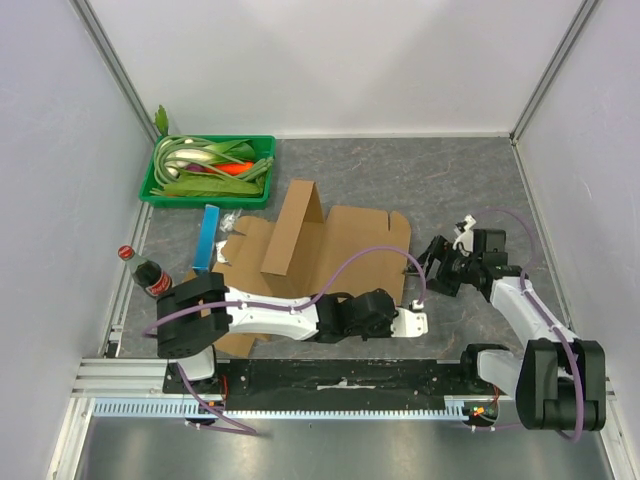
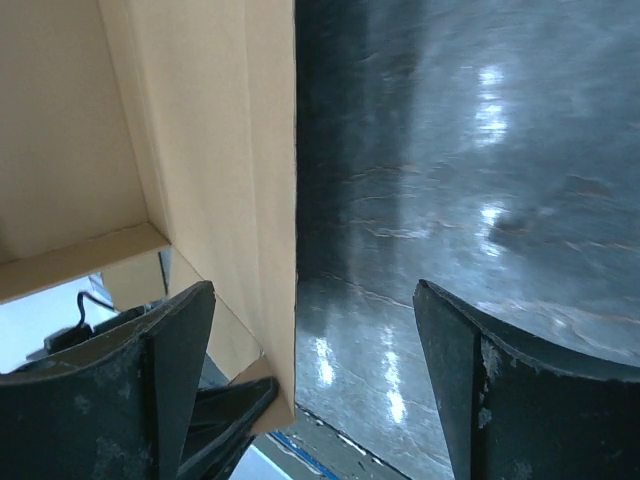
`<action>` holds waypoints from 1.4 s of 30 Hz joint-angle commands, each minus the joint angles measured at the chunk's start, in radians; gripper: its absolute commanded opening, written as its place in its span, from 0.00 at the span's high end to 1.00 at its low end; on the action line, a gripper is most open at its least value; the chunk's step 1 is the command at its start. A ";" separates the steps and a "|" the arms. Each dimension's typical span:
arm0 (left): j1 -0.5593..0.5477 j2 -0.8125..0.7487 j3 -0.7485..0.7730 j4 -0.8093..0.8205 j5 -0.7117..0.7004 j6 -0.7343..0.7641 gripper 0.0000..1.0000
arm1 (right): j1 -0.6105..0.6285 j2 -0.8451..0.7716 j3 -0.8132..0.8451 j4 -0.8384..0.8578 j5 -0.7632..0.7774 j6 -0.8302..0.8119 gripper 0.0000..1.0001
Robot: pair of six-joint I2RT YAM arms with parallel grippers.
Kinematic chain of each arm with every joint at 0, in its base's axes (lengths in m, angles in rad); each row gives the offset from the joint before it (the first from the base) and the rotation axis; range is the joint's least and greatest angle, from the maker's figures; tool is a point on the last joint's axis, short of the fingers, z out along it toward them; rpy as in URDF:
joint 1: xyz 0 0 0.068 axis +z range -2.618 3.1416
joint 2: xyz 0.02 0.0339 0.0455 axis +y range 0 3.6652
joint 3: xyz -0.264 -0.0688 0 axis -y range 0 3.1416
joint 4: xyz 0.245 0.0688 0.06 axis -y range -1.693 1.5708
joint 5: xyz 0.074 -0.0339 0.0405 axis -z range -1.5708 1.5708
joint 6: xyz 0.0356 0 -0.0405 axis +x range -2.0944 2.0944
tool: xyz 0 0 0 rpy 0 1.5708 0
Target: Fold the paper box
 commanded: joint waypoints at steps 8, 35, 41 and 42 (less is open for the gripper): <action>-0.007 -0.110 0.037 0.091 -0.023 0.013 0.89 | 0.190 0.159 0.085 0.254 0.044 0.074 0.31; 0.762 -0.637 0.267 -0.574 0.138 -0.687 0.36 | 0.296 0.409 1.055 -0.668 0.610 -1.015 1.00; 0.971 -0.574 0.188 -0.532 0.069 -0.809 0.34 | 0.369 0.429 1.249 -0.686 0.728 -1.060 1.00; 0.988 -0.555 0.168 -0.522 0.060 -0.828 0.34 | 0.377 0.422 1.254 -0.677 0.731 -1.087 1.00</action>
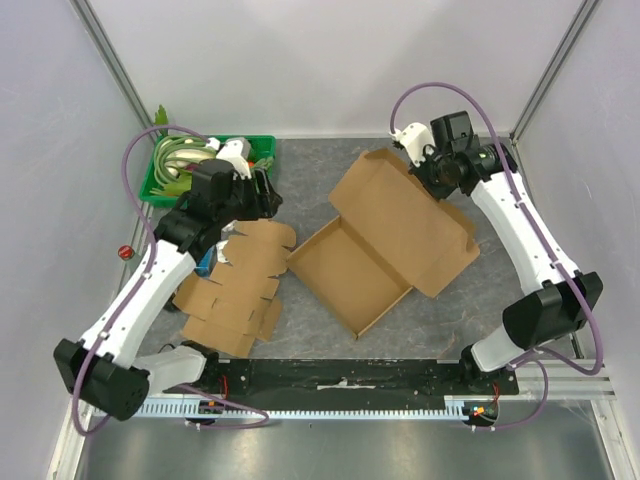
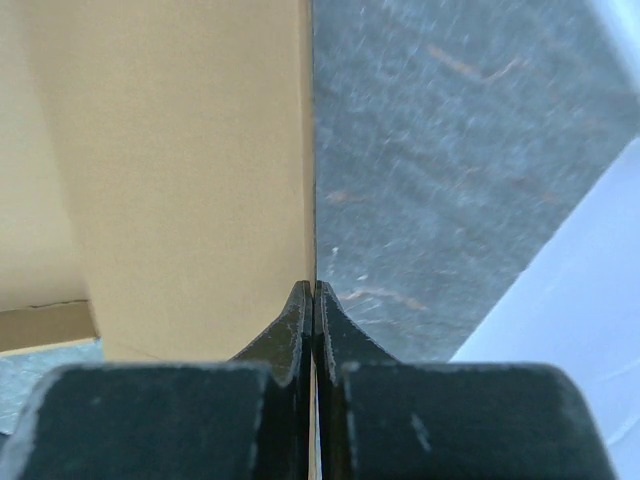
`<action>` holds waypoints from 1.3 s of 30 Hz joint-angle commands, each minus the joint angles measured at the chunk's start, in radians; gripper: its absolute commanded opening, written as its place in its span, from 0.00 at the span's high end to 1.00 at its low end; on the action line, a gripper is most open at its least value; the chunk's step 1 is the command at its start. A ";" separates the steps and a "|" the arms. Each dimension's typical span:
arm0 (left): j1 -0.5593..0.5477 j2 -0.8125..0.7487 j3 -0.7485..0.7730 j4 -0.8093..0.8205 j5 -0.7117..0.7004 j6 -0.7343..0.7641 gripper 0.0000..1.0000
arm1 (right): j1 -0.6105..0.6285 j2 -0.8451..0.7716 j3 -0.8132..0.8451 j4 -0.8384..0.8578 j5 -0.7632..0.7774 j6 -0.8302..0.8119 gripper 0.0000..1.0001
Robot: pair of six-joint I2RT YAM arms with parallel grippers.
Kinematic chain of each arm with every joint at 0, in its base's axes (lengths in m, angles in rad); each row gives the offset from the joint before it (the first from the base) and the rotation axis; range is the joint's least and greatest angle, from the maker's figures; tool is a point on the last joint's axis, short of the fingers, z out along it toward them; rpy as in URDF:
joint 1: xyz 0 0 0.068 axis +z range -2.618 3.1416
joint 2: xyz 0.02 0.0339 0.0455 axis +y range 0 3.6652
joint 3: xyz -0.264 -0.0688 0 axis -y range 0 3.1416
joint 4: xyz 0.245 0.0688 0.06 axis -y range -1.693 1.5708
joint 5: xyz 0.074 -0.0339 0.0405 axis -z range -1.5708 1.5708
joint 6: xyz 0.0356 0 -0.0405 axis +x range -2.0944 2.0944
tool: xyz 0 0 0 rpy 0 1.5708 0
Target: Fold the paper box
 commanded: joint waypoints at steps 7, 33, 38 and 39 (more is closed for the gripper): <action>0.233 0.325 -0.015 -0.029 -0.078 -0.319 0.37 | 0.122 -0.147 -0.067 0.144 0.097 -0.362 1.00; 0.255 0.742 0.188 -0.002 -0.492 -0.178 0.47 | 0.149 -0.227 -0.121 0.208 0.094 -0.413 1.00; 0.257 0.722 0.171 -0.025 -0.505 -0.198 0.43 | 0.152 -0.222 -0.121 0.204 0.091 -0.416 1.00; 0.257 0.719 0.166 -0.026 -0.528 -0.200 0.40 | 0.150 -0.221 -0.120 0.203 0.089 -0.416 1.00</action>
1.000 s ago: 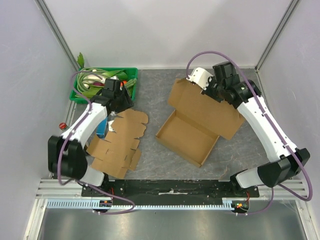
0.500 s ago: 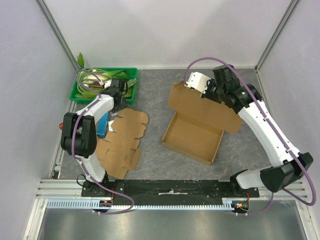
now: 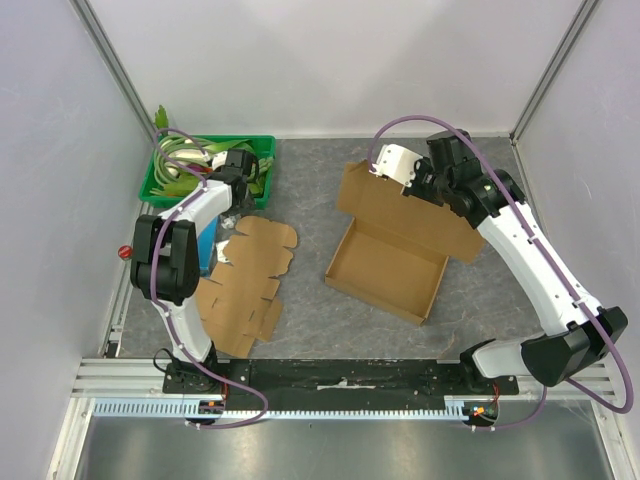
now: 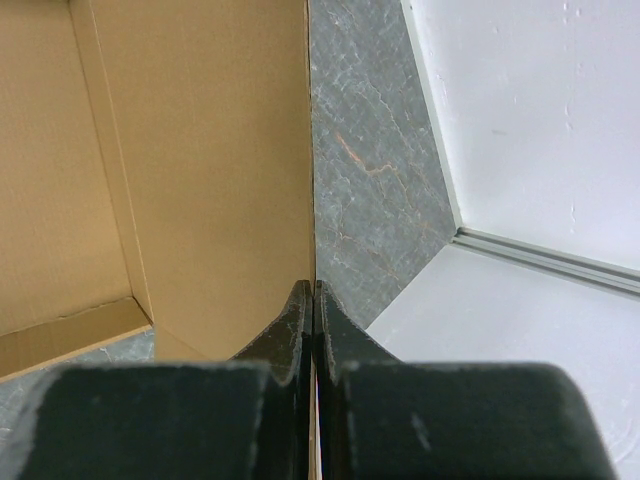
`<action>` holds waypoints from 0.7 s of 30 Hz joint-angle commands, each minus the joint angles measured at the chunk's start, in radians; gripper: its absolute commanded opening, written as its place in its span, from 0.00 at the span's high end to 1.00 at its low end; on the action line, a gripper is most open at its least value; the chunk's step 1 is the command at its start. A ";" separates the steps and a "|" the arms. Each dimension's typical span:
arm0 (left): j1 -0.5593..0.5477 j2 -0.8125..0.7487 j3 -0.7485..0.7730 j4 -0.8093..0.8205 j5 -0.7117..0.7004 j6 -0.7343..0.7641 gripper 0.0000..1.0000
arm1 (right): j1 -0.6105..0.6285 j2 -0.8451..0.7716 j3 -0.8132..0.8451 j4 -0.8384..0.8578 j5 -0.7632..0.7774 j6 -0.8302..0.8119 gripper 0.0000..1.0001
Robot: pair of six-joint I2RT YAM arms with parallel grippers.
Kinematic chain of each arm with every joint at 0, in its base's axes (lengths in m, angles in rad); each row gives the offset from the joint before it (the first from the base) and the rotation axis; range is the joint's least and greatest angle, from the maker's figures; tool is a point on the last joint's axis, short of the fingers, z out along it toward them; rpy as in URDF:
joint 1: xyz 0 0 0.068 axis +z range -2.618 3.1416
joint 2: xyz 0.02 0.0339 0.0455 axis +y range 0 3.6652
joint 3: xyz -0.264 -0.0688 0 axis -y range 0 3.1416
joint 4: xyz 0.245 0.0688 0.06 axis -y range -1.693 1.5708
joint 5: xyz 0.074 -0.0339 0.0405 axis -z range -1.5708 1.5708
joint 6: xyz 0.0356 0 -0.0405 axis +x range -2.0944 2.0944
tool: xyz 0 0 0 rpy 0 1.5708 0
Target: Fold the paper box
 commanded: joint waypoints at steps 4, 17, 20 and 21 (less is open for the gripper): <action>0.005 0.001 0.001 -0.007 -0.104 0.015 0.39 | 0.007 -0.022 0.016 0.046 -0.010 -0.010 1.00; 0.006 0.021 -0.006 -0.002 -0.068 0.053 0.64 | 0.009 -0.012 0.011 0.058 -0.004 -0.016 1.00; 0.005 0.028 -0.003 -0.005 -0.063 0.065 0.50 | 0.009 -0.022 0.006 0.065 -0.020 -0.016 1.00; 0.006 0.036 -0.003 -0.003 -0.054 0.070 0.50 | 0.013 -0.022 0.006 0.066 -0.021 -0.016 1.00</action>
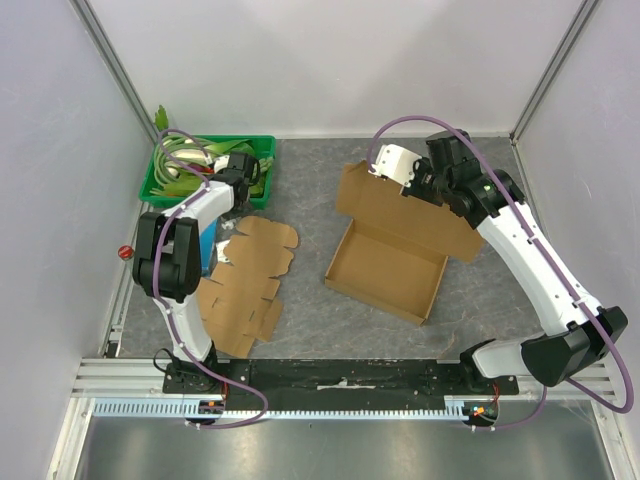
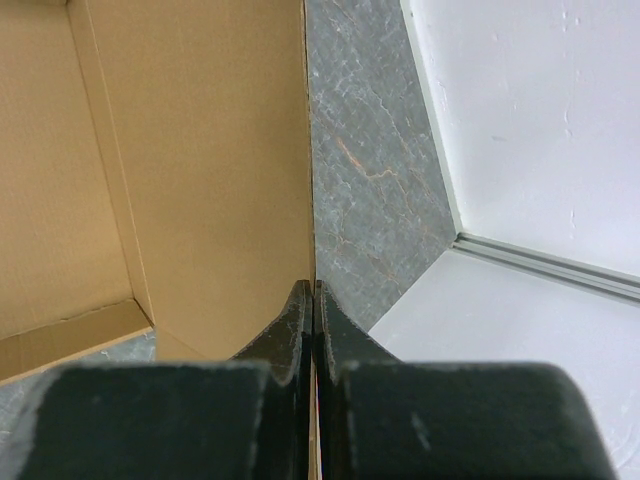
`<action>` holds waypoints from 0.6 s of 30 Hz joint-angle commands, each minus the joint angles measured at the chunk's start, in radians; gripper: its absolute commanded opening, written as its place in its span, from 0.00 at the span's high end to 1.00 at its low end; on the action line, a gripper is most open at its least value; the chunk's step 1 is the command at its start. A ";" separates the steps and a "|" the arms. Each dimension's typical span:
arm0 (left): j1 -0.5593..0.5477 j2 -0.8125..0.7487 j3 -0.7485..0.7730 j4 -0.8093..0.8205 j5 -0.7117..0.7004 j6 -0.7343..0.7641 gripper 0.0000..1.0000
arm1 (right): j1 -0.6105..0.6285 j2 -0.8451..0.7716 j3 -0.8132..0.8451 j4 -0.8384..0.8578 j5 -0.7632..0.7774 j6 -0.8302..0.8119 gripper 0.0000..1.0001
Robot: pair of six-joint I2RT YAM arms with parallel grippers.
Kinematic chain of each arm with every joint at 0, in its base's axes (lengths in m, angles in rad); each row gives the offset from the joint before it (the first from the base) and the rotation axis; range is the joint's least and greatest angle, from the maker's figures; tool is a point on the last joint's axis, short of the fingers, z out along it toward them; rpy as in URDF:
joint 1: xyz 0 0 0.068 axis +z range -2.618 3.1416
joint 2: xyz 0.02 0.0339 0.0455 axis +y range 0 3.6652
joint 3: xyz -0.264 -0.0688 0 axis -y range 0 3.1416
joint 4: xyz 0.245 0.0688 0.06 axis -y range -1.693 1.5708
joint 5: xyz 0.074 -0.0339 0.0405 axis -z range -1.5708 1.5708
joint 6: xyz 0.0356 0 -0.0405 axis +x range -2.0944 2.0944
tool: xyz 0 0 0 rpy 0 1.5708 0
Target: Fold the paper box
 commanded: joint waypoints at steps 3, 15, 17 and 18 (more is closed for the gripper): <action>0.005 0.019 0.000 0.019 0.000 0.046 0.59 | 0.009 -0.027 0.003 0.062 -0.014 -0.013 1.00; -0.012 -0.233 -0.013 -0.040 0.021 0.043 0.98 | 0.010 -0.004 -0.029 0.105 -0.026 -0.036 1.00; -0.017 -0.356 -0.045 -0.056 0.090 0.044 0.98 | 0.010 0.016 -0.012 0.102 -0.035 -0.036 1.00; -0.026 -0.398 -0.055 -0.059 0.133 0.043 0.98 | 0.010 0.019 -0.007 0.103 -0.049 -0.036 1.00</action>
